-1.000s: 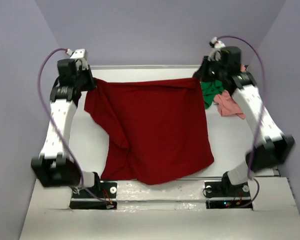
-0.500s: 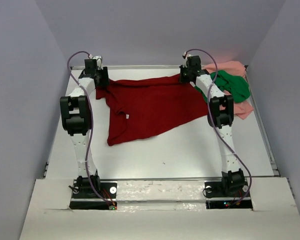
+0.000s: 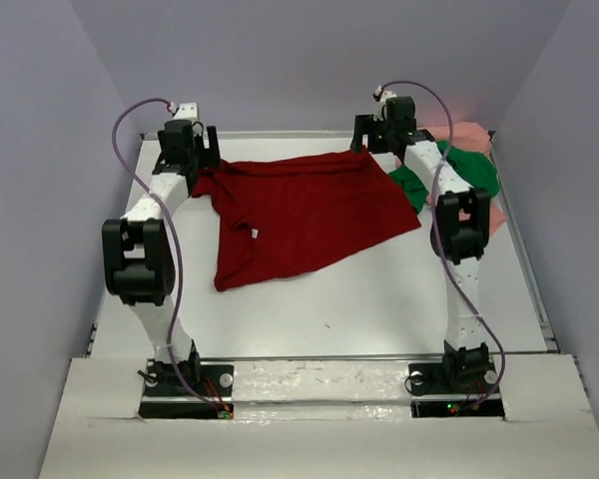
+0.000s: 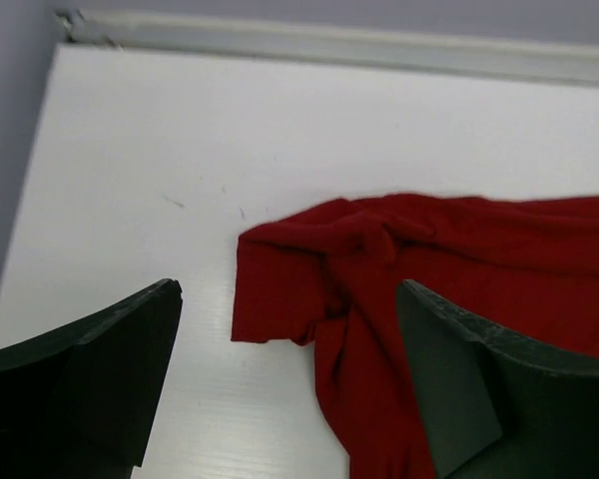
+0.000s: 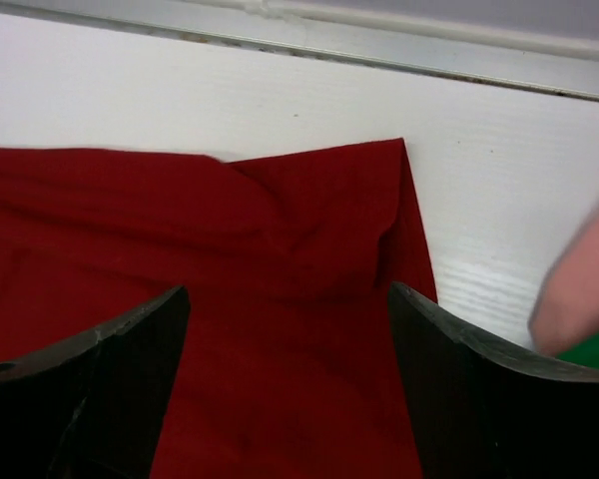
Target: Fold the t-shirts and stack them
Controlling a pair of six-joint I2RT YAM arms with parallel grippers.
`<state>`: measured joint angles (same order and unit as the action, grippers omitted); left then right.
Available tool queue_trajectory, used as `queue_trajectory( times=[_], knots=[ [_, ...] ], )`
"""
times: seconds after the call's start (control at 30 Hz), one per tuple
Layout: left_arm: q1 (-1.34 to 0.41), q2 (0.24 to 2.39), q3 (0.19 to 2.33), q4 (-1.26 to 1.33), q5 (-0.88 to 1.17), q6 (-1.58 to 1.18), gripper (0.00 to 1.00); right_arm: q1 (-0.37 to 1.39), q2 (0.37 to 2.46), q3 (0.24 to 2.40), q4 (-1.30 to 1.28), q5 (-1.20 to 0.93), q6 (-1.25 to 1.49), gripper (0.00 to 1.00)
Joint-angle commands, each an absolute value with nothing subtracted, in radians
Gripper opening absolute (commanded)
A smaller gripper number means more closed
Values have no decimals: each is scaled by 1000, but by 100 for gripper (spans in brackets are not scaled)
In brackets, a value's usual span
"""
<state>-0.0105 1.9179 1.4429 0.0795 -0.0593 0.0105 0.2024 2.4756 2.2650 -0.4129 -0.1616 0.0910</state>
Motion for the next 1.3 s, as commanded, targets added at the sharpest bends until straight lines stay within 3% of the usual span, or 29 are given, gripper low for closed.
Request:
queue_trajectory(
  times=[0.0,0.1,0.23,0.4,0.6,0.77,1.0,1.27],
  knots=[
    [-51,1671,1379,259,-199,21,99,213,2151,2040,-235,-239,103,86],
    [-77,1524,1229,432,-179,81,99,213,1992,1849,-138,-270,120,86],
    [-92,1512,1279,151,-13,8,99,222,1913,1778,-204,-290,149,85],
    [-95,1494,1187,80,119,-22,99,222,1879,1706,-230,-307,147,84],
    [-104,1560,1187,12,218,-44,97,222,1899,1706,-233,-308,163,84],
    [-110,1623,1285,-194,350,-45,91,222,1920,1707,-241,-279,138,83],
    [-117,1578,1322,-397,411,-17,89,222,1953,1721,-252,-284,143,83],
    [-129,1586,1259,-420,388,-14,87,222,1956,1747,-256,-288,150,83]
  ],
)
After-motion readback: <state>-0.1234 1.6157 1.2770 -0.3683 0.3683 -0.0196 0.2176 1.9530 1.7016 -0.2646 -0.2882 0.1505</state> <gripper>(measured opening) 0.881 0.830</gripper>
